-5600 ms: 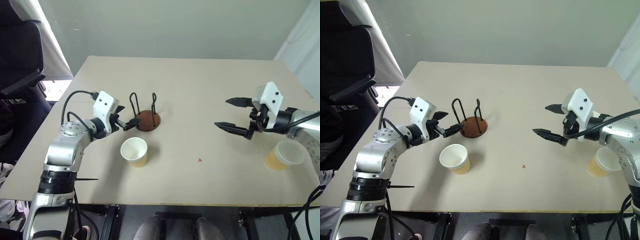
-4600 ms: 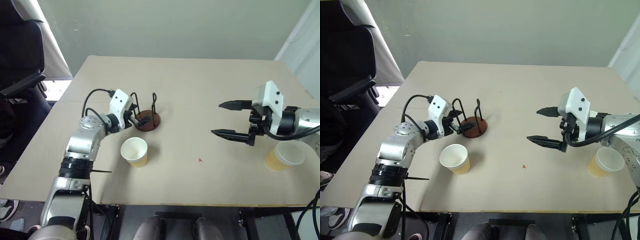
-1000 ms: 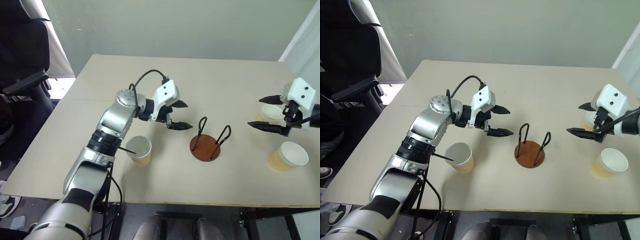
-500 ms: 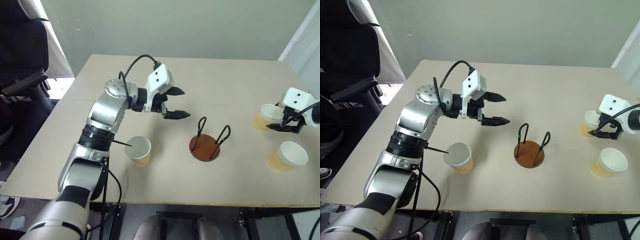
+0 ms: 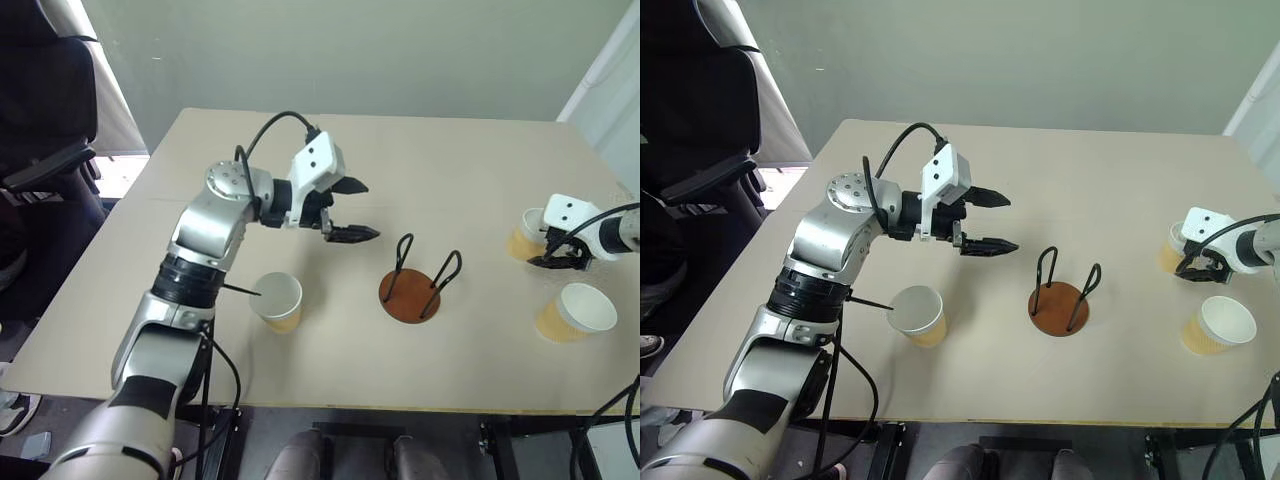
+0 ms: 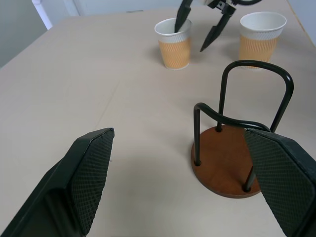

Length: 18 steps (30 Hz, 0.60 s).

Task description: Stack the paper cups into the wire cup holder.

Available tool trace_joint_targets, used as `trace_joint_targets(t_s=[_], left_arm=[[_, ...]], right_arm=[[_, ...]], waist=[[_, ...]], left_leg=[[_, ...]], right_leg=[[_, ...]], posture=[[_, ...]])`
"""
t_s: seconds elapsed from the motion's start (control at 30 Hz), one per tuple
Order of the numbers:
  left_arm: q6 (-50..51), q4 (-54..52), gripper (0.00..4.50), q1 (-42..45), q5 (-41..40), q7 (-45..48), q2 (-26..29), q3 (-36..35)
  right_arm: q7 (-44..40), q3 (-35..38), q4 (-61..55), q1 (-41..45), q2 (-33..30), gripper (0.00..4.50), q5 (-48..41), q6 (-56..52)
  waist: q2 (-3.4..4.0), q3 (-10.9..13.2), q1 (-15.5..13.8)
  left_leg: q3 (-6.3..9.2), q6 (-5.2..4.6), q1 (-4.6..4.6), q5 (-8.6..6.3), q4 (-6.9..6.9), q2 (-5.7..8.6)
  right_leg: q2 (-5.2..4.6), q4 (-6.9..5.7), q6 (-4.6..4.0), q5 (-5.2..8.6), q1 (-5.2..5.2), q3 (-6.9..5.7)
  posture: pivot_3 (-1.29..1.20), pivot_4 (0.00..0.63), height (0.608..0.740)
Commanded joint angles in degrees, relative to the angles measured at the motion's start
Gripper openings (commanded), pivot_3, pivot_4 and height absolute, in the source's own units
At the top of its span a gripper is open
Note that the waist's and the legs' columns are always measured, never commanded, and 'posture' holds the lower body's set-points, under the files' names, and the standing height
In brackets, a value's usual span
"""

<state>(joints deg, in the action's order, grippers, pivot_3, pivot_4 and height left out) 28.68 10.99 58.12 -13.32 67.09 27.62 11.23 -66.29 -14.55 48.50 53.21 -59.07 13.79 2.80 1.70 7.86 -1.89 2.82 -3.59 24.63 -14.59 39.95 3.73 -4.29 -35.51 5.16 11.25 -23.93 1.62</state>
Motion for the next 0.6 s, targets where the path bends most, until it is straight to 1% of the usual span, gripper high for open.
trace_joint_targets(t_s=[0.03, 0.13, 0.2, 0.23, 0.3, 0.43, 0.6], left_arm=[[-0.1, -2.7, 4.5, -0.1, -0.6, -0.3, 0.6, -0.9], [-0.1, -2.8, 4.5, -0.4, -0.6, -0.4, 0.8, -0.8], [-0.1, -2.9, 4.5, -0.6, -0.6, -0.4, 0.9, -0.7], [-0.1, -2.9, 4.5, -0.6, -0.6, -0.3, 1.0, -0.8], [-0.2, -2.7, 4.5, -0.7, -0.6, -0.2, 1.1, -0.8], [-0.3, -2.5, 4.5, -0.8, -0.5, -0.1, 1.1, -0.5], [-0.2, -2.7, 4.5, -1.4, -0.8, 0.2, 1.3, -0.5]], right_arm=[[-0.2, 0.5, 2.0, 2.1, -0.4, 2.11, 1.1, 1.6], [-1.5, 1.0, 2.0, 2.3, -0.3, 0.93, 0.8, 1.4], [-2.4, 1.5, 1.2, 2.0, -0.5, 0.23, 0.3, 1.0], [-3.1, 2.0, 0.2, 1.7, -0.9, 0.02, -0.3, 0.5], [-4.5, 3.0, -1.7, 1.1, -1.5, 0.02, -1.5, -0.4], [-9.4, 7.3, -14.8, -3.2, -4.9, 0.02, -6.7, -5.4], [-13.2, 14.8, -40.8, -10.0, -9.5, 0.02, -15.5, -17.7]], waist=[[0.0, 0.0, 0.0], [0.0, 0.0, 0.0], [0.0, 0.0, 0.0], [0.0, 0.0, 0.0], [0.0, 0.0, 0.0], [0.03, 0.0, -0.2], [0.04, 0.0, 0.0]], left_leg=[[0.0, 0.0, 0.0, 0.0, 0.0, 0.01], [-0.01, 0.03, 0.01, -0.02, -0.01, 0.01], [-0.01, 0.04, 0.01, -0.04, -0.01, 0.0], [-0.01, 0.05, 0.01, -0.04, -0.01, 0.0], [-0.01, 0.06, 0.01, -0.04, -0.02, 0.0], [0.03, 0.08, 0.06, -0.06, -0.03, 0.01], [0.03, 0.17, 0.17, -0.12, -0.03, -0.01]], right_leg=[[0.0, 0.0, 0.0, 0.0, 0.0, 0.0], [0.0, 0.02, 0.0, 0.0, 0.0, 0.0], [0.0, 0.02, -0.01, 0.01, 0.0, 0.0], [0.0, 0.02, -0.01, 0.01, 0.0, 0.0], [0.0, 0.02, -0.02, 0.01, 0.0, 0.0], [0.0, 0.03, -0.04, 0.03, 0.0, -0.03], [0.01, 0.09, -0.05, 0.03, -0.01, -0.05]], posture=[[0.0, 0.15, 0.74], [0.0, 0.15, 0.74], [0.0, 0.15, 0.74], [0.0, 0.15, 0.74], [0.0, 0.15, 0.74], [0.0, 0.15, 0.74], [0.0, 0.15, 0.74]])
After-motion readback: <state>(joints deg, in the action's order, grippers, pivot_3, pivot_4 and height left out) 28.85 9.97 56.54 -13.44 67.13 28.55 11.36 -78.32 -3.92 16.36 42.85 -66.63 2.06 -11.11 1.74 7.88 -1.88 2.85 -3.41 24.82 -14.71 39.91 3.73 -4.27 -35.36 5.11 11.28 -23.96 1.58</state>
